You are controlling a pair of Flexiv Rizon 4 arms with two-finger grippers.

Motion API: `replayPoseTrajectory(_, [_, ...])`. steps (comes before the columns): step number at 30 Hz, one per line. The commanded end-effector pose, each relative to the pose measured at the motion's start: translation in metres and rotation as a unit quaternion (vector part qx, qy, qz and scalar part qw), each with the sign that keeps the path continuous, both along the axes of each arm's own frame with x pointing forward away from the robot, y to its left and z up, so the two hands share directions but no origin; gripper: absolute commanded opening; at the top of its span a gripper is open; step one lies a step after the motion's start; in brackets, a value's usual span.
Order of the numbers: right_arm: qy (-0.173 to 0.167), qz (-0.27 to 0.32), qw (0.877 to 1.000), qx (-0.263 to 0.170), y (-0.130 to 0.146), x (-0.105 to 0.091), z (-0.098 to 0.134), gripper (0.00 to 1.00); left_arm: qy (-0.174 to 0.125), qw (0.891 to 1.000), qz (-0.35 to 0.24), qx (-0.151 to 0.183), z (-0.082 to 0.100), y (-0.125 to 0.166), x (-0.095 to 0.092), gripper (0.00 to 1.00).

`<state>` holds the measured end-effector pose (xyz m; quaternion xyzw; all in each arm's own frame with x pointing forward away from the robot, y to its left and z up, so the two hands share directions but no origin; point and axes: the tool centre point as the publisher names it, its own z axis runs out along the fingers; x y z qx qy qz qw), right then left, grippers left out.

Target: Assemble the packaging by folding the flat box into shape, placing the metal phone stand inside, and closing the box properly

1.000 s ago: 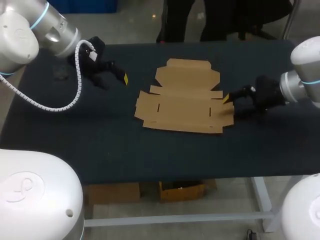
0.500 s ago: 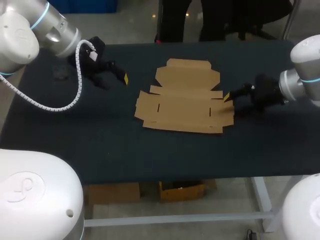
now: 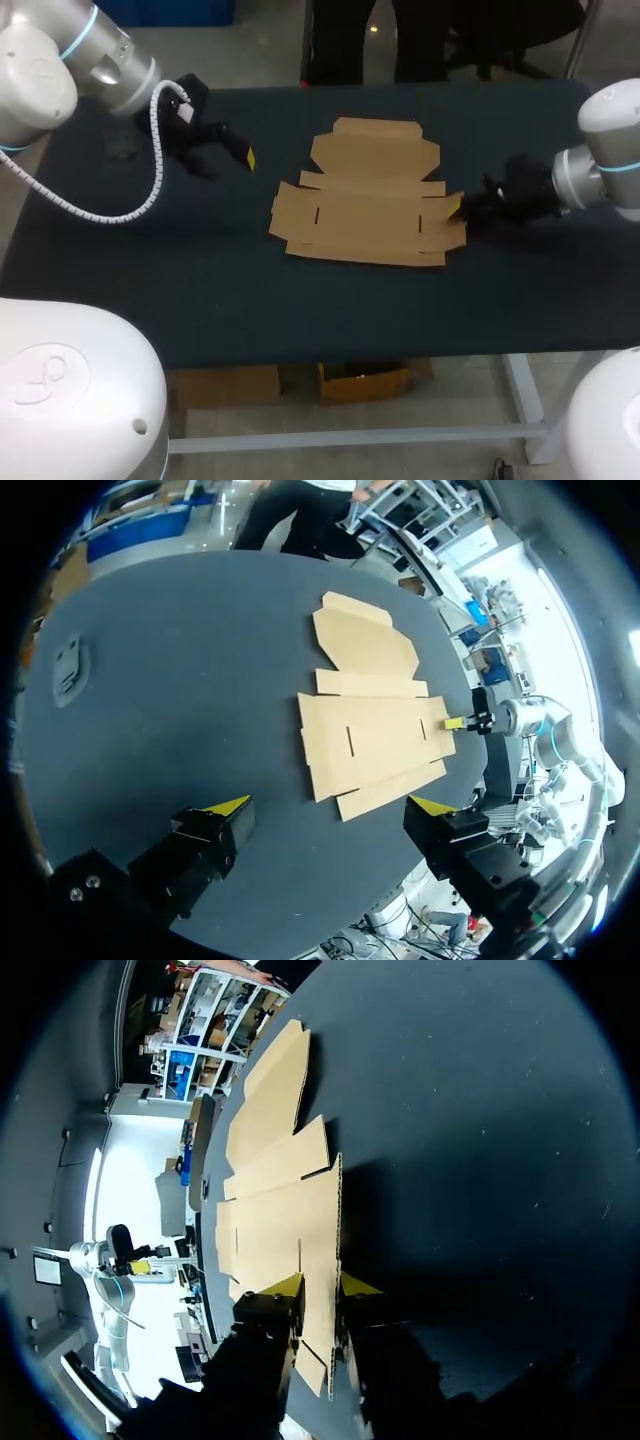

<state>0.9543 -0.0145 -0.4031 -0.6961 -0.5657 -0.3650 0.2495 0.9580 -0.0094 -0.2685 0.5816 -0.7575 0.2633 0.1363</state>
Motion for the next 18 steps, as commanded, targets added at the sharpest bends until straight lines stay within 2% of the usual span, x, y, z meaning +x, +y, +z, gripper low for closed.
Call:
replayPoseTrajectory(1, [-0.003, 0.004, 1.000, 0.009, 0.000, -0.003, 0.000, 0.00, 0.002, 1.000, 0.002, 0.000, 0.000, 0.002, -0.001, 1.00])
replayPoseTrajectory(10, [-0.013, 0.019, 0.999, 0.027, 0.004, -0.021, 0.010, 0.00, 0.019, 1.000, 0.004, 0.003, -0.002, 0.002, -0.013, 1.00])
replayPoseTrajectory(18, [-0.025, 0.039, 0.998, 0.031, 0.007, -0.035, 0.014, 0.00, 0.000, 0.998, 0.063, -0.005, 0.000, 0.008, -0.026, 1.00])
